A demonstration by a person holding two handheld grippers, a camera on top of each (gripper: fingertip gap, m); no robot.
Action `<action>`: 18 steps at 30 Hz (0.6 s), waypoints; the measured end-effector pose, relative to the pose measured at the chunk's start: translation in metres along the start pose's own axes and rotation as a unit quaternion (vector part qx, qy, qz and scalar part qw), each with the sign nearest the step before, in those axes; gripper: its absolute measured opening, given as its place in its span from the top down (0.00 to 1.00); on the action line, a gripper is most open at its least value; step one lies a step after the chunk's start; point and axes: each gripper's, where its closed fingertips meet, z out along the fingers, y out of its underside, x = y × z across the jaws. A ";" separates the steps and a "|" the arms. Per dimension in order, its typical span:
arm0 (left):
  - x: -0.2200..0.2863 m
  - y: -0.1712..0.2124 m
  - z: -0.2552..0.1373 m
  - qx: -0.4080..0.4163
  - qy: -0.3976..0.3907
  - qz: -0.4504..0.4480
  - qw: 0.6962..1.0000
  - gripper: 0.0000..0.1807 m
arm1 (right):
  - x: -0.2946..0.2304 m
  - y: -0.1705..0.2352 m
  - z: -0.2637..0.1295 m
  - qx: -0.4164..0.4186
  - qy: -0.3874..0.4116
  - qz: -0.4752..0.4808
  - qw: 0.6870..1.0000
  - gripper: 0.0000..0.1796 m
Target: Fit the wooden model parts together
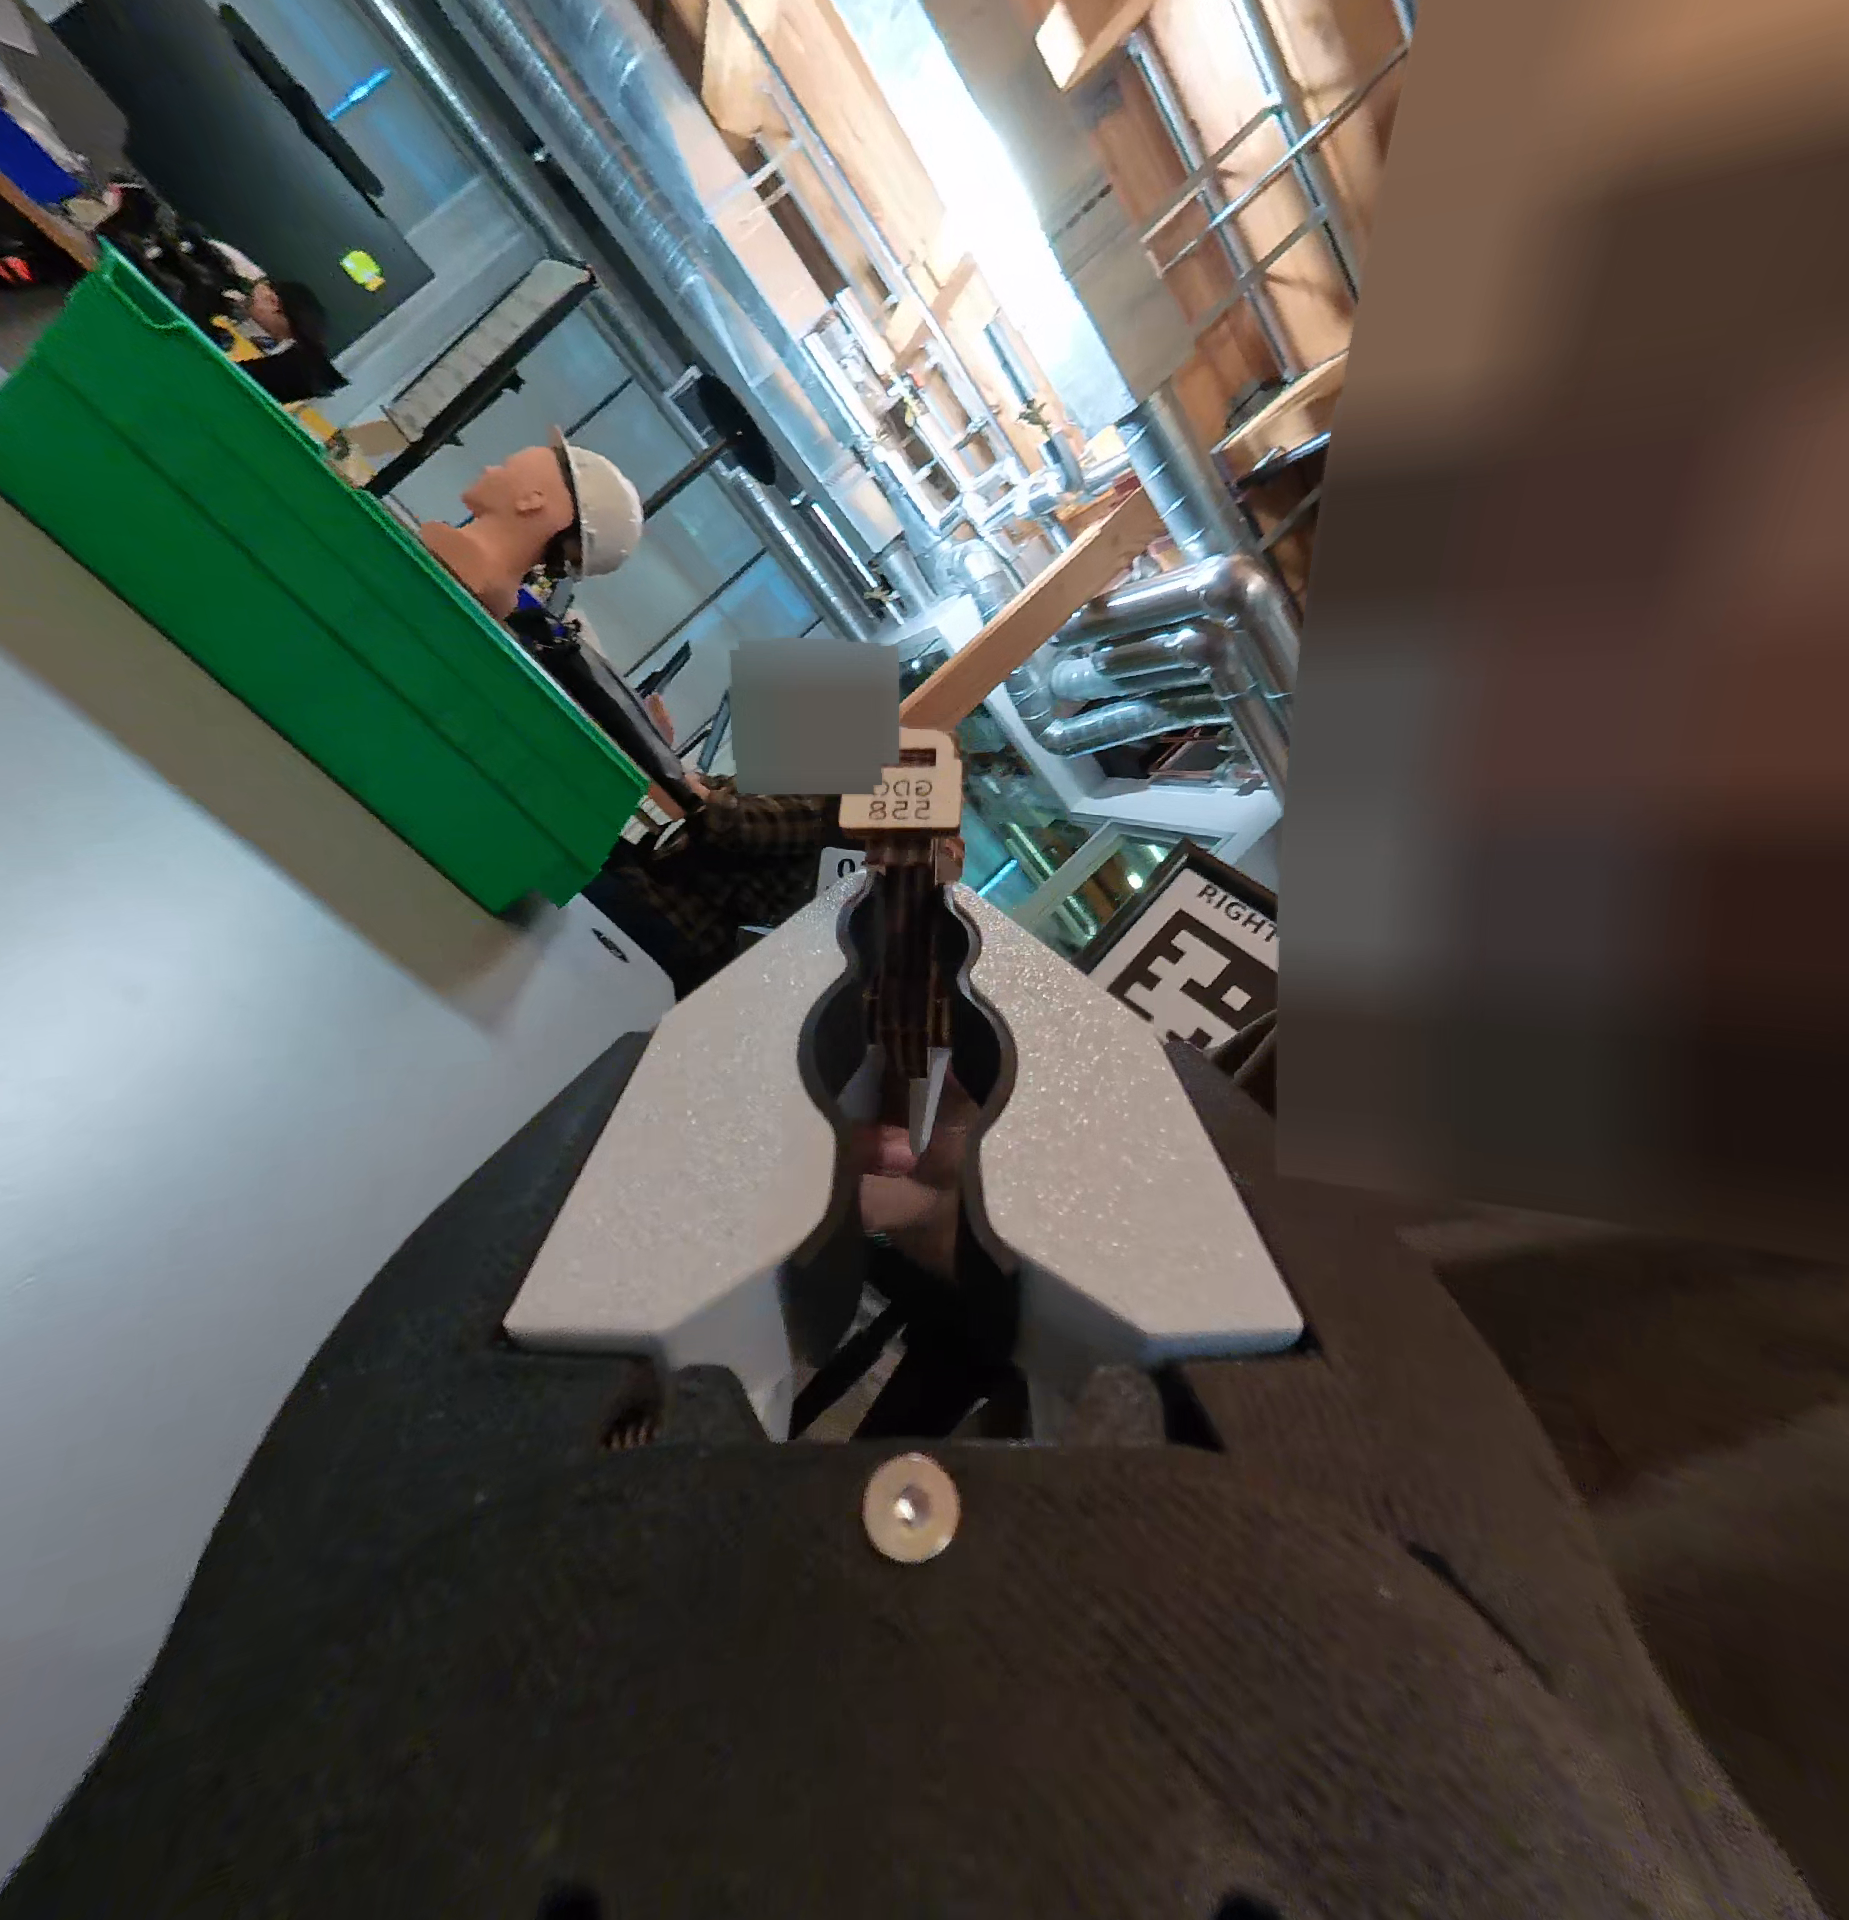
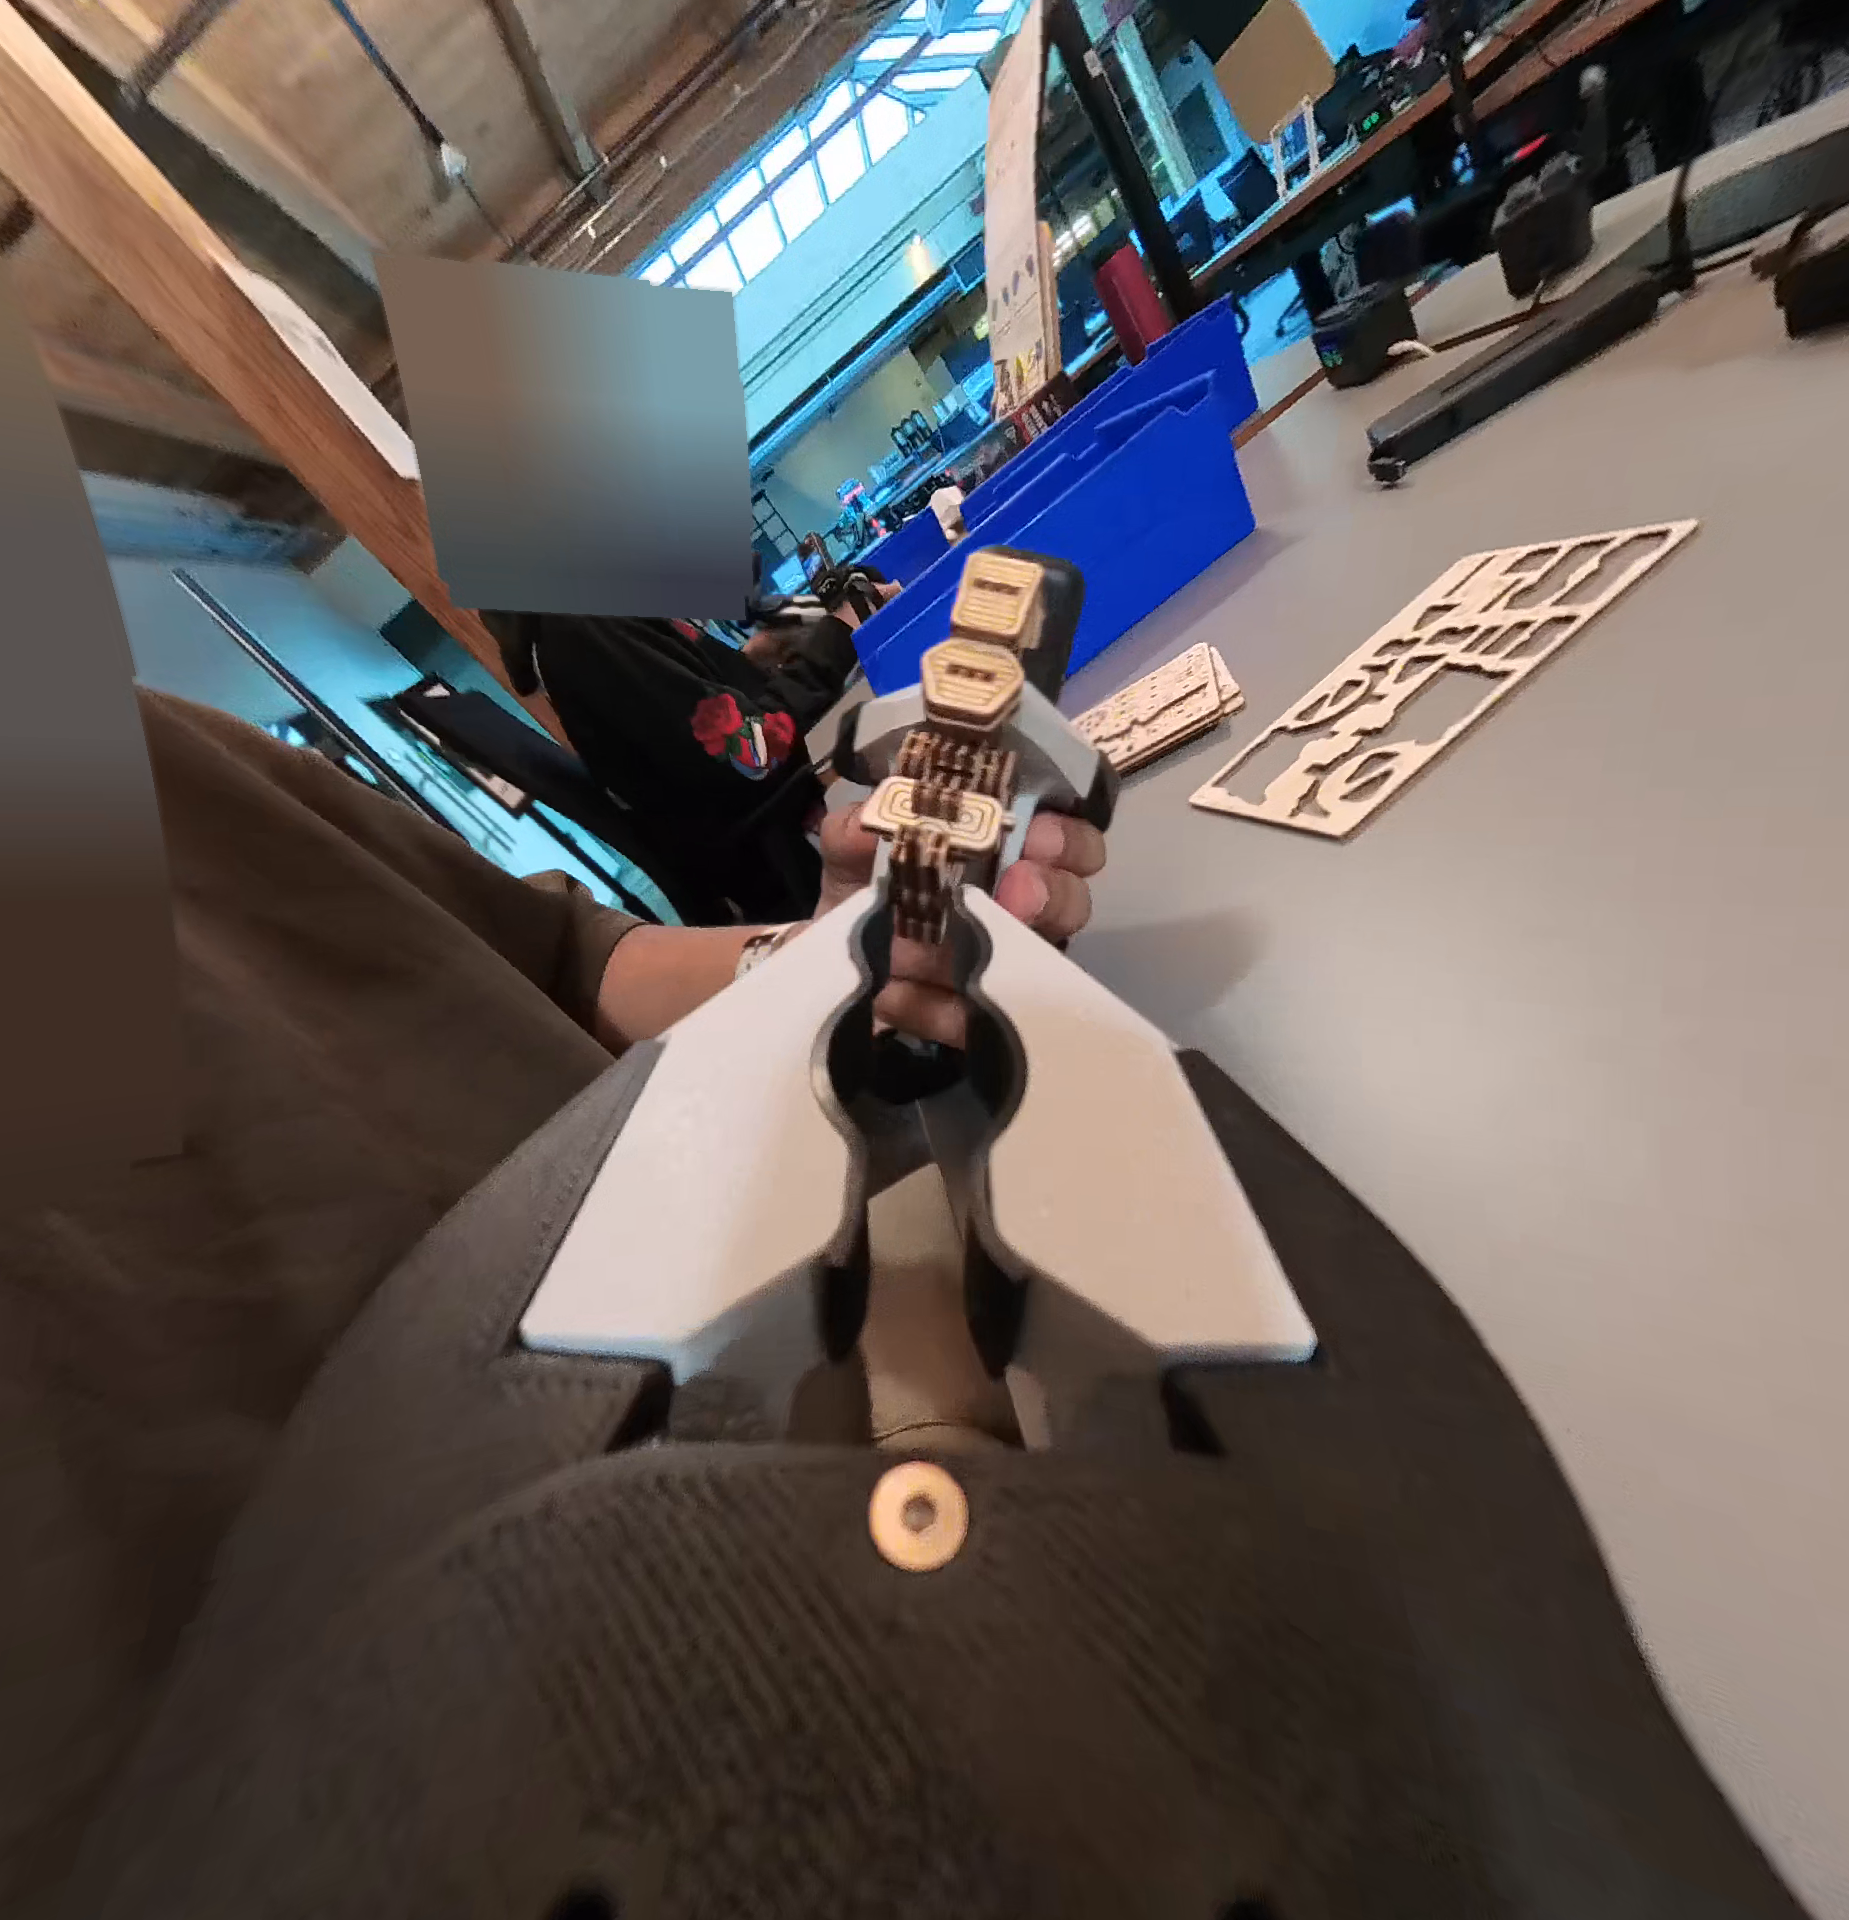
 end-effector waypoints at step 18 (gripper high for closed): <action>-0.054 -0.005 -0.019 -0.118 -0.364 0.387 0.839 0.86 | 0.066 -0.022 -0.040 0.155 0.058 0.206 0.965 0.96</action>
